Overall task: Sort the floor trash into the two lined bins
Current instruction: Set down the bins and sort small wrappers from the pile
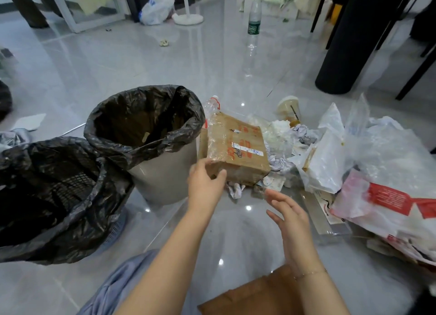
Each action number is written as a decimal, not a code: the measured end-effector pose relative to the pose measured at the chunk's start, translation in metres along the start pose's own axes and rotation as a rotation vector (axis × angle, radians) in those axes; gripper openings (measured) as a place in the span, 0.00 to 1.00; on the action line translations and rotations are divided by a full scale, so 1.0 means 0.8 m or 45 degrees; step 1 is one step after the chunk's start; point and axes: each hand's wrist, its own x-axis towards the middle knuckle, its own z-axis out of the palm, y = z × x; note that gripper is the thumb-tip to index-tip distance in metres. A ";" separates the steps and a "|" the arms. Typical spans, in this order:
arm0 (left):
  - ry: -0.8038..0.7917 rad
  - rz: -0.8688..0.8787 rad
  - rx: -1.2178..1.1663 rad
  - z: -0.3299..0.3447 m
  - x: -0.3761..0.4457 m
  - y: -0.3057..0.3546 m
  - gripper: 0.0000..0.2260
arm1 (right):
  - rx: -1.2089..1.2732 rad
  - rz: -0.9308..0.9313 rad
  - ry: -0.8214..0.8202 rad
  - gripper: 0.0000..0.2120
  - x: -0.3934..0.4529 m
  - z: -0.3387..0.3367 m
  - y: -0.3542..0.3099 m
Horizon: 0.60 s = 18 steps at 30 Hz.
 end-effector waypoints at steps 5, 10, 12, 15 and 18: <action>0.060 -0.178 0.189 0.031 0.072 0.001 0.34 | -0.013 0.040 0.064 0.14 0.008 -0.016 0.015; 0.100 -0.093 -0.093 0.047 0.095 0.008 0.25 | -0.003 0.084 0.090 0.13 0.012 -0.015 0.024; 0.157 -0.011 -0.176 0.048 0.082 0.015 0.25 | -0.005 0.083 0.093 0.13 0.014 -0.017 0.023; 0.196 0.183 -0.198 0.042 0.045 0.024 0.22 | 0.007 0.069 0.100 0.13 0.015 -0.019 0.020; 0.184 0.392 -0.149 0.031 0.007 0.031 0.20 | 0.049 0.043 0.136 0.13 0.015 -0.024 0.012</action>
